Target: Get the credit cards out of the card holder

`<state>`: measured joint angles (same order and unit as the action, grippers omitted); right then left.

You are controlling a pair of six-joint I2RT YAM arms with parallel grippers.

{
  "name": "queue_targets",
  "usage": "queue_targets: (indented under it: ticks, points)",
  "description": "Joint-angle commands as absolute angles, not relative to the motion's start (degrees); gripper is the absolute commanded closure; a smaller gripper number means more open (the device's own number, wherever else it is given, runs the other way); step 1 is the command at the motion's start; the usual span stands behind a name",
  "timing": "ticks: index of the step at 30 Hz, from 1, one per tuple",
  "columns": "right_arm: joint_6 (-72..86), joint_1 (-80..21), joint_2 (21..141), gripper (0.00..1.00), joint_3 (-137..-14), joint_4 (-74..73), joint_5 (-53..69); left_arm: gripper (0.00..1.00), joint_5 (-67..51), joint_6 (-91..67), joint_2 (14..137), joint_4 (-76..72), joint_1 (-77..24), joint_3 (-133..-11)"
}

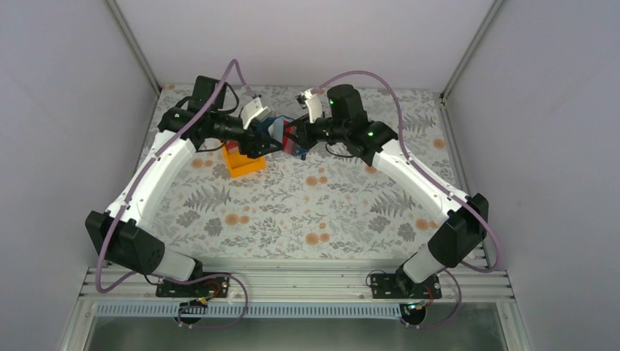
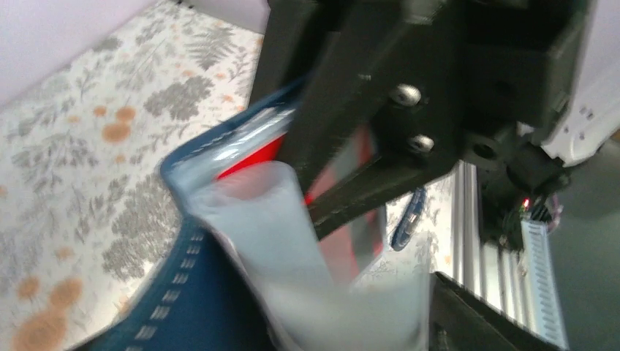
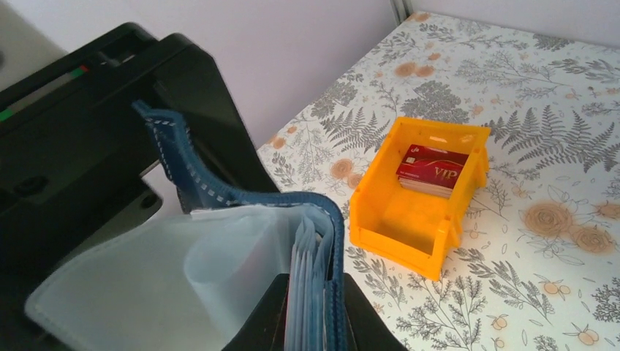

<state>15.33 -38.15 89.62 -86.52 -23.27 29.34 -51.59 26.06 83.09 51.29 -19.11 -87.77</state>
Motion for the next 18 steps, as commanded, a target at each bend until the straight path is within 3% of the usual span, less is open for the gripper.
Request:
queue_targets:
  ticks: [1,5,11,13,15,18]
  points:
    - [13.2,-40.1,87.3,0.96,-88.4,-21.5,32.4,0.38,-48.9,26.4,82.5,49.6,-18.3,-86.2]
    - [12.4,-40.0,86.9,0.96,-88.6,-21.0,36.6,0.55,-48.1,25.6,82.2,48.5,-18.1,-84.6]
    - [10.2,-39.7,84.9,0.96,-88.6,-21.2,40.3,0.92,-45.6,25.3,82.1,48.4,-17.7,-85.1]
    - [9.9,-38.9,84.2,0.96,-87.9,-21.4,41.0,0.97,-46.9,25.4,81.8,48.7,-17.1,-85.3]
    - [9.1,-37.7,83.5,0.86,-87.2,-21.9,42.4,0.98,-49.1,25.7,81.4,49.1,-16.3,-85.2]
    - [6.1,-35.0,81.7,0.64,-83.4,-21.6,44.1,0.98,-51.4,26.1,80.8,49.6,-15.0,-85.1]
